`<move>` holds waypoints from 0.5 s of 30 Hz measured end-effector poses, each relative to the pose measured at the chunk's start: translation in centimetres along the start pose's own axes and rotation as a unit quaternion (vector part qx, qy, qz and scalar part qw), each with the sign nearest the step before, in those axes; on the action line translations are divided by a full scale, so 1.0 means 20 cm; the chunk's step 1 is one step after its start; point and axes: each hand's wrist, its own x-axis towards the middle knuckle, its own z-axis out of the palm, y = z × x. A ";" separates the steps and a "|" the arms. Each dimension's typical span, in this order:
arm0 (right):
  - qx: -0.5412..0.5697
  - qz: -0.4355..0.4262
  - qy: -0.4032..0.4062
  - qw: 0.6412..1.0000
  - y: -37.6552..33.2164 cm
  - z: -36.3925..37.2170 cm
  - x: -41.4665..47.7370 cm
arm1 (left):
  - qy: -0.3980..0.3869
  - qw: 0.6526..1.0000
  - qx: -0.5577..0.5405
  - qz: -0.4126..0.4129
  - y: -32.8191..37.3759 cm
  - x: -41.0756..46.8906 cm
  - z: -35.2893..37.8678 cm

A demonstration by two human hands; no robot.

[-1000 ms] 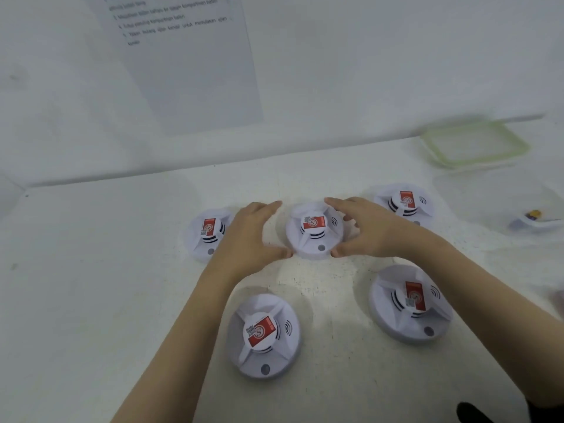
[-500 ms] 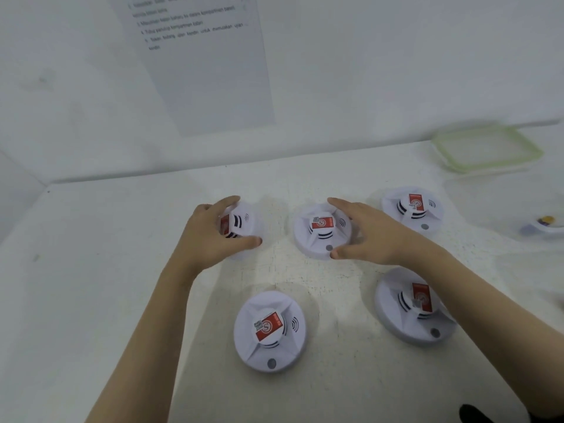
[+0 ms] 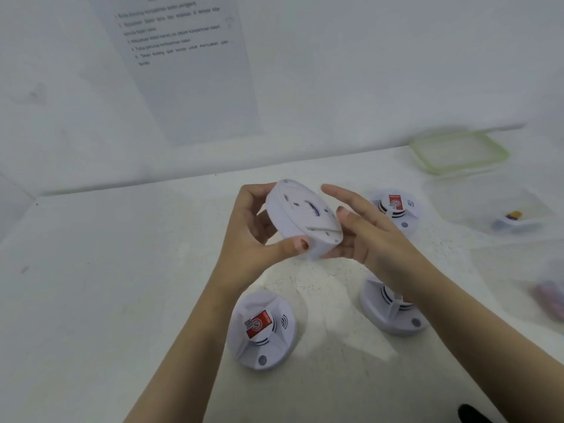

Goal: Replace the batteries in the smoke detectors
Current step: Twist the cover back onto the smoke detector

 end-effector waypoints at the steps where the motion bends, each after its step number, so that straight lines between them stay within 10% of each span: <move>1: -0.002 0.002 -0.005 1.000 -0.01 0.00 -0.01 | -0.006 1.000 0.007 0.000 0.00 -0.01 0.01; 15: -0.054 0.013 -0.006 0.998 0.04 -0.07 -0.12 | -0.057 0.996 0.050 -0.040 -0.10 -0.14 0.07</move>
